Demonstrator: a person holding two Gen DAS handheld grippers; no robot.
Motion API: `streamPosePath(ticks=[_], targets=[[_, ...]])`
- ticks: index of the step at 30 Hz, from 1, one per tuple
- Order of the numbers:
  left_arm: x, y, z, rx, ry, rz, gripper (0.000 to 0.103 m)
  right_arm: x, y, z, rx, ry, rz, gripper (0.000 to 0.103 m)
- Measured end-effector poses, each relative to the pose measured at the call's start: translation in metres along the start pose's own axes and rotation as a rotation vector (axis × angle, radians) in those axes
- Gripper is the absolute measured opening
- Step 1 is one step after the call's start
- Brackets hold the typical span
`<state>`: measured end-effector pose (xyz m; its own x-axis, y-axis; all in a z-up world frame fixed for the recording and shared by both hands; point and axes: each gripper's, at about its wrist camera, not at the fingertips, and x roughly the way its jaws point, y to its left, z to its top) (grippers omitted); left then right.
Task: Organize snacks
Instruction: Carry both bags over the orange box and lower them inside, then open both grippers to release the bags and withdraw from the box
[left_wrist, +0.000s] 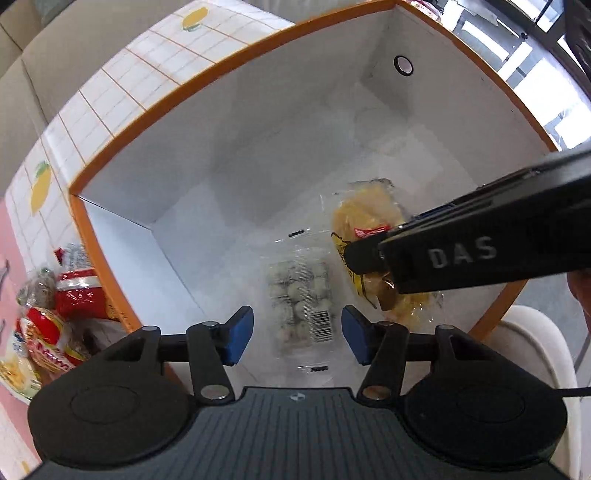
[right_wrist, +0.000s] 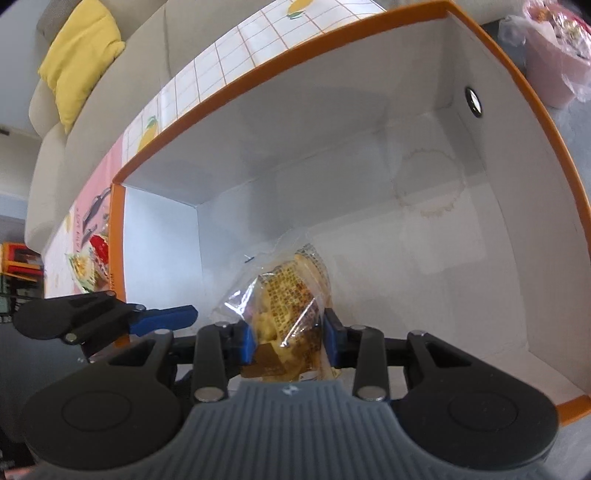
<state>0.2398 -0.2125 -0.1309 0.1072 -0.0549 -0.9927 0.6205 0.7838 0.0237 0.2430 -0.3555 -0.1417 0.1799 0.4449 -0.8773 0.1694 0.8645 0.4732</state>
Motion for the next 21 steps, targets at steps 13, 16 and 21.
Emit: streamPosePath(ticks=[13,16,21], targets=[[-0.069,0.019,-0.039,-0.043,-0.115,-0.119,0.068,0.026,0.016,0.006,0.020,0.043,0.053,0.036],[-0.082,0.026,-0.049,-0.068,-0.136,-0.134,0.069,0.031,0.025,0.006,0.004,0.052,0.061,0.036],[-0.090,0.035,-0.061,-0.111,-0.167,-0.140,0.069,0.040,0.036,0.004,-0.010,0.074,0.065,0.037]])
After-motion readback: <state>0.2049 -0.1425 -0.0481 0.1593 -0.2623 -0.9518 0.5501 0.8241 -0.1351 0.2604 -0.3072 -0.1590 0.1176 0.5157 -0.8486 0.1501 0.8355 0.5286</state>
